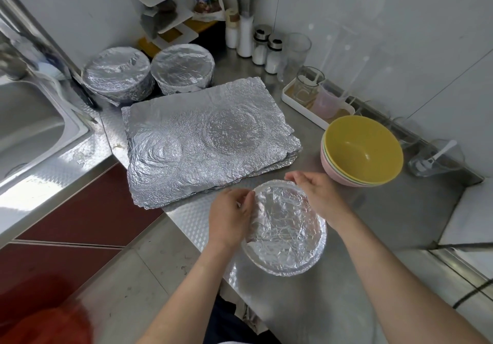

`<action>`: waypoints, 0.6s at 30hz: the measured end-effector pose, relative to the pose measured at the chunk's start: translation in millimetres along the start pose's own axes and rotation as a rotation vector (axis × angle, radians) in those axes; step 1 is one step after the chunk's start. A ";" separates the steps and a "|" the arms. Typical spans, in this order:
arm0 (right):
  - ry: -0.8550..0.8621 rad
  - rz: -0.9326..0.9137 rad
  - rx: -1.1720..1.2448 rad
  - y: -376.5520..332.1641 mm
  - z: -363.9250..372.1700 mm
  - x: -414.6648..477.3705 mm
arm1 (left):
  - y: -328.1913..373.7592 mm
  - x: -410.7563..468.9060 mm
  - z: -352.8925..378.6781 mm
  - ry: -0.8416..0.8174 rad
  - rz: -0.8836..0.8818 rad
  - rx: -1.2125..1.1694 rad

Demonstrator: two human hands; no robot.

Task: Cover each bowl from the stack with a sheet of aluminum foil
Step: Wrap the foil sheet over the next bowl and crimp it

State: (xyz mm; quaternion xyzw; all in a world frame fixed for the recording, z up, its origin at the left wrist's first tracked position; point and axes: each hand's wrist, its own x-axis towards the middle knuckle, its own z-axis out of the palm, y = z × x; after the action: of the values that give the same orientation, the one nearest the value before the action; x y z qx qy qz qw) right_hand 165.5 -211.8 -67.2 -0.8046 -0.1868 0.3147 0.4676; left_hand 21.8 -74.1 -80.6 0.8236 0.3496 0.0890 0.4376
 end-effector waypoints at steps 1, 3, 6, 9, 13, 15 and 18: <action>0.001 -0.005 -0.027 1.7 2.0 -0.5 | 0.6 -0.9 1.4 0.008 0.006 0.002; 0.033 -0.019 -0.071 7.3 5.2 -3.3 | 5.8 2.7 2.8 0.031 0.030 0.026; 0.134 -0.027 -0.160 16.8 7.5 -11.7 | 18.0 15.6 3.6 0.009 0.082 0.092; 0.148 -0.018 -0.163 15.5 4.4 -17.1 | 24.5 24.6 1.4 -0.022 0.119 0.115; 0.058 -0.028 -0.198 3.4 5.3 -6.3 | 14.8 14.5 0.4 -0.036 0.169 0.179; 0.056 -0.052 -0.234 1.5 11.9 -3.8 | 8.2 8.2 4.2 -0.036 0.173 0.150; 0.120 -0.087 -0.258 6.3 19.5 -4.3 | 6.6 6.5 8.0 -0.023 0.143 0.092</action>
State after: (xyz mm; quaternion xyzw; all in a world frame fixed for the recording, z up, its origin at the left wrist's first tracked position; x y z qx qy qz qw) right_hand 149.1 -205.1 -78.3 -0.8666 -0.2322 0.2186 0.3839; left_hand 33.5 -77.6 -81.2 0.8667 0.2884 0.0944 0.3959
